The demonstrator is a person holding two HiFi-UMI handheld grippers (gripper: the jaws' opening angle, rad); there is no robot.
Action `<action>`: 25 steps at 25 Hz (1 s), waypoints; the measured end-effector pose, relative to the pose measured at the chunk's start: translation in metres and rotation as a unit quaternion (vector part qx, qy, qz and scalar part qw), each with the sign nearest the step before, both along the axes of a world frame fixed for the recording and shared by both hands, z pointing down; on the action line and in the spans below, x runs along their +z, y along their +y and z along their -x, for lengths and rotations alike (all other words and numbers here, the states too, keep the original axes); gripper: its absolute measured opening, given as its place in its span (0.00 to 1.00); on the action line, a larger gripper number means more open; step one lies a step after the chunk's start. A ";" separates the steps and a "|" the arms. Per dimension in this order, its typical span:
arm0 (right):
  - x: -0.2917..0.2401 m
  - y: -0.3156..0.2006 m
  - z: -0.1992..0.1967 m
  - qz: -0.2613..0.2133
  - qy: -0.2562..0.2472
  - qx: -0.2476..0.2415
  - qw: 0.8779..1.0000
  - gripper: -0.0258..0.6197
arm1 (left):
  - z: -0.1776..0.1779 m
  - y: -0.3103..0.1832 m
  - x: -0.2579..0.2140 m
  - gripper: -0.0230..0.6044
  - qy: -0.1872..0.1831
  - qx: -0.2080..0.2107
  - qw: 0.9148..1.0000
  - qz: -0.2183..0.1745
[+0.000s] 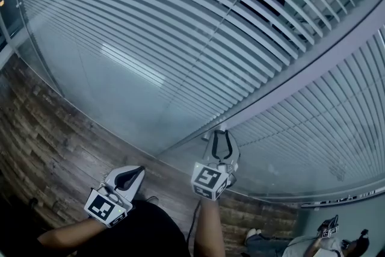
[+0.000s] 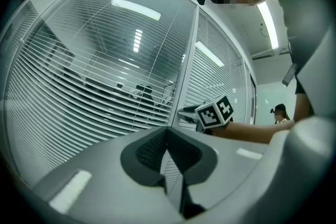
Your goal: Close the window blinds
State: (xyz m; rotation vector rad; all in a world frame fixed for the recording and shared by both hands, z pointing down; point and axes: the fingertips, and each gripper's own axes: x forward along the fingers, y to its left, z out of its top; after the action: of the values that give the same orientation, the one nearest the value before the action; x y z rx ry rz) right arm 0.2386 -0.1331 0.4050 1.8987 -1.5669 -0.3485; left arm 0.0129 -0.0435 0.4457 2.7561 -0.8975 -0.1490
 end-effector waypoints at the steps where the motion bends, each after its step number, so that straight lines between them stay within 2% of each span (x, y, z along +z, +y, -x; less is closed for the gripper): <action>1: 0.000 0.000 0.001 0.015 0.037 -0.006 0.999 0.24 | 0.001 0.000 0.001 0.03 0.000 0.000 1.000 0.000; 3: 0.000 0.001 0.003 0.038 0.096 -0.019 0.994 0.24 | 0.003 0.000 0.003 0.03 0.002 -0.003 1.000 0.009; 5: 0.001 0.001 0.004 0.045 0.133 -0.034 0.989 0.24 | 0.003 0.001 0.005 0.03 0.002 -0.004 1.000 0.012; 7: 0.004 0.003 -0.001 0.044 0.151 -0.045 0.987 0.24 | -0.002 0.004 0.005 0.03 -0.001 0.000 1.000 0.008; 9: 0.006 0.003 -0.004 0.040 0.140 -0.050 0.988 0.24 | -0.005 0.006 0.005 0.03 -0.001 0.001 1.000 0.009; 11: 0.005 0.003 -0.001 0.027 0.100 -0.048 0.993 0.25 | -0.002 0.006 0.006 0.03 -0.001 0.000 1.000 0.010; 14: -0.001 0.006 0.012 -0.009 -0.025 -0.048 0.998 0.27 | 0.004 0.005 0.007 0.03 0.003 -0.005 1.000 0.018; 16: -0.005 0.009 0.016 -0.037 -0.108 -0.043 0.993 0.30 | 0.005 0.006 0.006 0.03 0.003 -0.007 1.000 0.021; 18: -0.007 0.010 0.014 -0.065 -0.166 -0.025 0.984 0.30 | 0.008 0.005 0.007 0.03 0.004 -0.010 1.000 0.022; 21: -0.008 0.008 0.005 -0.093 -0.228 0.010 0.969 0.30 | 0.011 0.003 0.007 0.03 0.005 -0.013 1.000 0.024; 25: -0.004 0.005 -0.003 -0.105 -0.286 0.033 0.952 0.30 | 0.012 0.004 0.010 0.03 0.001 -0.016 1.000 0.025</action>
State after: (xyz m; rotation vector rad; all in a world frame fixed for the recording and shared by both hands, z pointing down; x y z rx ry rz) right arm 0.2421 -0.1285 0.4015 2.3550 -1.8791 0.0860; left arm 0.0012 -0.0394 0.4558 2.6957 -0.9332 -0.1345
